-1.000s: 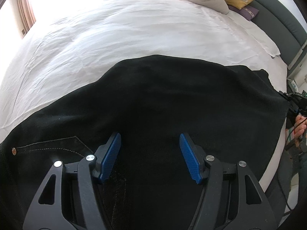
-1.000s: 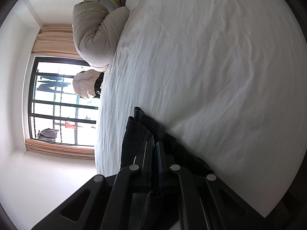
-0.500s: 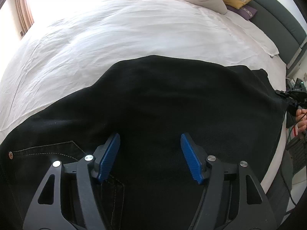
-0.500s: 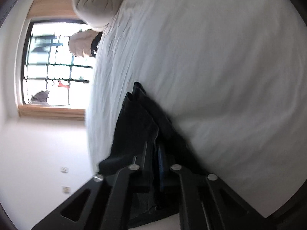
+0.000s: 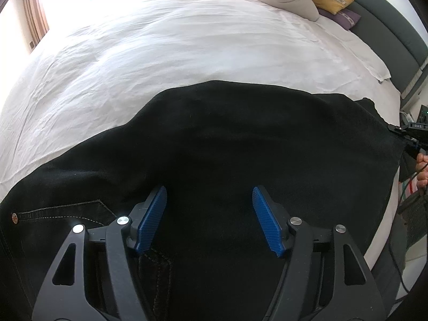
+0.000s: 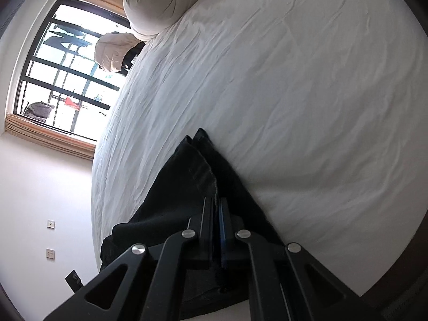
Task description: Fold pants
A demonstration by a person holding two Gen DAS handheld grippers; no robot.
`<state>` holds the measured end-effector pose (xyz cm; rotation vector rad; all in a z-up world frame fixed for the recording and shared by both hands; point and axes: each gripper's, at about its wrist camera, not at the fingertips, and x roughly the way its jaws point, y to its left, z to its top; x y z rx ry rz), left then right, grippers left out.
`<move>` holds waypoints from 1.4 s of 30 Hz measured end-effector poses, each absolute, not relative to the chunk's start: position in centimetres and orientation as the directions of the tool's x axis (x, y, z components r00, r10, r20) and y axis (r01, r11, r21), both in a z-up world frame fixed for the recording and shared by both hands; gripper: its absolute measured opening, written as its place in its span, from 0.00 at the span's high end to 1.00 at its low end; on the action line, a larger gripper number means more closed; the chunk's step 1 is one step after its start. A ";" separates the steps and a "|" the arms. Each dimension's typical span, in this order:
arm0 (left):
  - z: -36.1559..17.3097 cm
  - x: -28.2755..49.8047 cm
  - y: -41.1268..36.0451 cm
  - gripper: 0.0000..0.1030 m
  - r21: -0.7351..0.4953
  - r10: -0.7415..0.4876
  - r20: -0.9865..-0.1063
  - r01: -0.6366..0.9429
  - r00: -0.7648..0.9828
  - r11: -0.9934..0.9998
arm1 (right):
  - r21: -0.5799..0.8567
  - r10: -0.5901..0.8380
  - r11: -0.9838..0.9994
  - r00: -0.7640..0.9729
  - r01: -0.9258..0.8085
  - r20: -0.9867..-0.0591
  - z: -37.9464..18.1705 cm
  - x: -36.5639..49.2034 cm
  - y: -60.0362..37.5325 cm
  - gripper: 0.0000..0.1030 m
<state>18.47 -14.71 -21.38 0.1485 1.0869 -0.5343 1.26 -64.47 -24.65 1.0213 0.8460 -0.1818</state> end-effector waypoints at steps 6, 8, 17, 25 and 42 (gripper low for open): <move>-21.5 18.6 -15.0 0.36 -0.140 -0.345 -0.869 0.492 0.355 0.860 | 0.660 0.211 0.512 0.665 0.549 -0.717 -26.2 0.2 -64.6 0.97; -21.5 18.6 -15.3 0.36 -0.135 -0.345 -0.869 0.499 0.356 0.856 | 0.662 0.193 0.497 0.672 0.561 -0.715 -26.5 -0.2 -64.6 0.97; -21.9 18.6 -16.1 0.33 -0.115 -0.351 -0.855 0.521 0.381 0.846 | 0.673 0.176 0.459 0.683 0.580 -0.709 -27.7 -0.3 -65.3 0.97; -21.9 18.1 -16.3 0.32 -0.121 -0.373 -0.836 0.527 0.402 0.841 | 0.496 0.105 0.755 0.668 0.428 -0.737 -16.6 3.5 -58.8 0.84; -19.9 17.5 -12.9 0.32 -0.171 -0.437 -0.765 0.506 0.473 0.846 | 0.432 0.057 0.771 0.626 0.467 -0.778 -21.5 12.2 -57.2 0.95</move>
